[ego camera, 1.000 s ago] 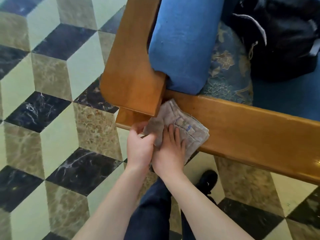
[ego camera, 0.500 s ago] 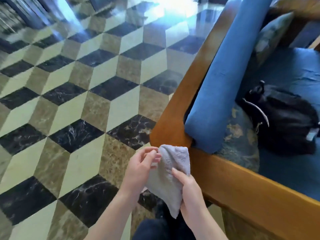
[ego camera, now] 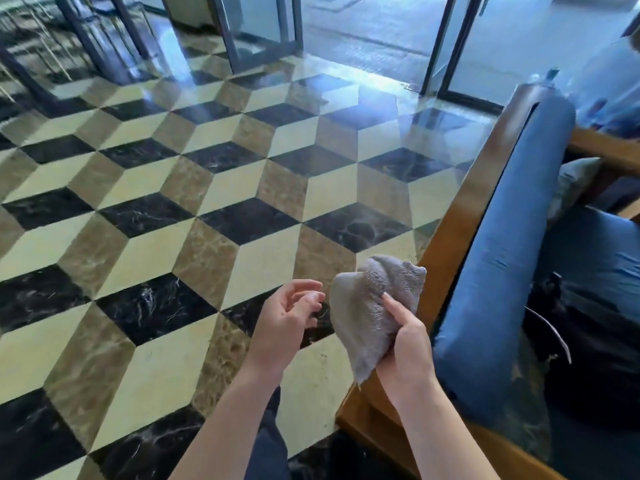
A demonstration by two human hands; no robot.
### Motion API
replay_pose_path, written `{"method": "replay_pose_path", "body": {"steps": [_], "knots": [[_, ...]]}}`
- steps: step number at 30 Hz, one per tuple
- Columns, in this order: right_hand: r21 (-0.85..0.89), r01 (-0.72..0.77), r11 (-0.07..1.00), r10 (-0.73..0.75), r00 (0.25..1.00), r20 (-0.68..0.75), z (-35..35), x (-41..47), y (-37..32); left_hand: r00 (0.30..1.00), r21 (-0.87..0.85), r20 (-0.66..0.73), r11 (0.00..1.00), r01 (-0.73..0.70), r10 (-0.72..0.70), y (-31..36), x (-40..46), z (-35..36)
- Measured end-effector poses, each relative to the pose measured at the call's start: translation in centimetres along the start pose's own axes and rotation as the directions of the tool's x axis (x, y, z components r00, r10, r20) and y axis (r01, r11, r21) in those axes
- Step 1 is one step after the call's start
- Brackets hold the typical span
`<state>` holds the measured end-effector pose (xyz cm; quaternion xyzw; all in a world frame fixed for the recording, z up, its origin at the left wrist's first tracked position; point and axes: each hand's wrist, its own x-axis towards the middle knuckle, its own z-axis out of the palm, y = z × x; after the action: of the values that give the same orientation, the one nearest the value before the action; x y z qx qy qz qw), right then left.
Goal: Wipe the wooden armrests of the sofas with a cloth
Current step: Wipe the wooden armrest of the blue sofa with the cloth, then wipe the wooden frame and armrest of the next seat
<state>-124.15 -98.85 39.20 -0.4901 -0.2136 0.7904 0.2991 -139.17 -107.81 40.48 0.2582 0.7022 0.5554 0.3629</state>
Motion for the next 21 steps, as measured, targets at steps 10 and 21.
{"method": "replay_pose_path", "body": {"steps": [10, 21], "knots": [[0.100, 0.052, 0.994, -0.051, 0.999, -0.016, 20.5, 8.9, 0.4, 0.985, 0.066, 0.168, 0.998, 0.015, -0.026, 4.5, 17.2, -12.4], [0.446, 0.188, 0.875, -0.160, 0.982, -0.101, 27.2, 22.4, -10.7, 0.964, 0.031, 0.263, 0.999, -0.040, 0.030, 10.6, 38.3, -9.4]]}}
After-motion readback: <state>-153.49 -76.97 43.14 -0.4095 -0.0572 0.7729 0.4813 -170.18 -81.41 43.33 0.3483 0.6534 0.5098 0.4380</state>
